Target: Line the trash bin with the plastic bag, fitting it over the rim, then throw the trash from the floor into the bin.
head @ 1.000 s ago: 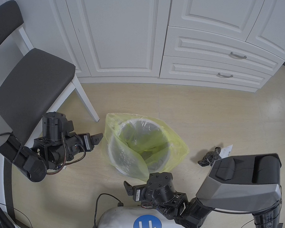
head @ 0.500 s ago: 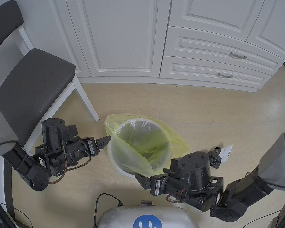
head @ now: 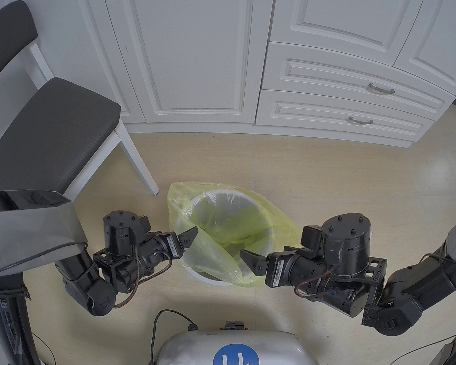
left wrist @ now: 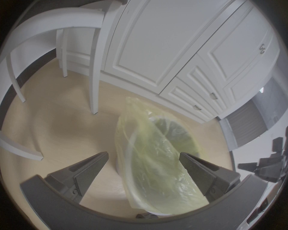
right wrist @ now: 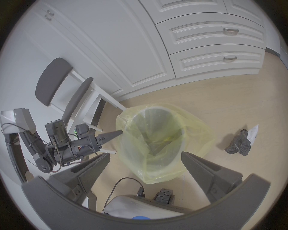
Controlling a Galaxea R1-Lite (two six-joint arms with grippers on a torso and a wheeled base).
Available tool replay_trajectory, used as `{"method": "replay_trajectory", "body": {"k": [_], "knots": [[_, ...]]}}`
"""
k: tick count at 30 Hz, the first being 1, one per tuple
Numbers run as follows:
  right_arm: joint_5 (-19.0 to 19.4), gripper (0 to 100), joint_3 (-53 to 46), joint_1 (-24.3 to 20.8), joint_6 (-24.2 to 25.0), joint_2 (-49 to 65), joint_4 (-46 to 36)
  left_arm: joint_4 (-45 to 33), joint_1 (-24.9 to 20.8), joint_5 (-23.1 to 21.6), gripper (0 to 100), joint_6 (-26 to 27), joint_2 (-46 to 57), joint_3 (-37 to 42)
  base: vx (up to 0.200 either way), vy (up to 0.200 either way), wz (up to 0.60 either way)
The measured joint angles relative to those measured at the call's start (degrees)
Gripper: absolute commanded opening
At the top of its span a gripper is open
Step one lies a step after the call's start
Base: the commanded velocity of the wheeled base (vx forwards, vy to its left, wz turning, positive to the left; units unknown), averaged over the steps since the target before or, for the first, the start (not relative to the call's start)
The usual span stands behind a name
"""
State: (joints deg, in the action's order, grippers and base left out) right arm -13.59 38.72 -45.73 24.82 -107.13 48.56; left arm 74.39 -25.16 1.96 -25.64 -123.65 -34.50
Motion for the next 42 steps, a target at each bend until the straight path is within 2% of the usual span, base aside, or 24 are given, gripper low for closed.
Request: {"method": "replay_trajectory", "body": {"k": [6,10,13,16,23,26,34,42], "knots": [[0.0,100,0.5,1.4,-0.1,0.1,-0.1,-8.6,-1.2,9.7,100,-0.6,-1.4,-7.3,0.000,0.000,0.00],[0.0,100,0.6,2.1,-0.6,0.3,-0.1,-10.1,-2.4,11.8,100,-0.8,0.1,-10.2,0.000,0.000,0.00],[0.0,100,0.6,2.4,-0.8,0.4,-0.1,-12.3,-2.6,12.0,100,-0.9,2.8,-10.8,0.000,0.000,0.00],[-0.1,100,0.6,2.6,-1.1,0.6,-0.1,-18.7,-2.7,11.6,100,-0.9,5.9,-11.3,0.000,0.000,0.00],[0.0,100,0.6,4.2,-3.1,0.7,-0.2,-42.8,-1.8,5.9,100,-1.0,11.2,-16.4,0.000,0.000,0.00],[0.0,100,0.5,5.3,-4.4,0.8,-0.3,-49.2,-0.9,3.9,100,-1.2,12.0,-21.7,0.000,0.000,0.00],[0.1,100,0.4,8.1,-6.7,1.0,-0.5,-55.0,0.0,2.0,100,-3.2,7.7,-33.2,0.000,0.000,0.00],[0.1,100,0.2,8.9,-7.9,1.0,-0.5,-55.9,0.0,5.4,100,-3.7,2.8,-35.9,0.000,0.000,0.00]]}}
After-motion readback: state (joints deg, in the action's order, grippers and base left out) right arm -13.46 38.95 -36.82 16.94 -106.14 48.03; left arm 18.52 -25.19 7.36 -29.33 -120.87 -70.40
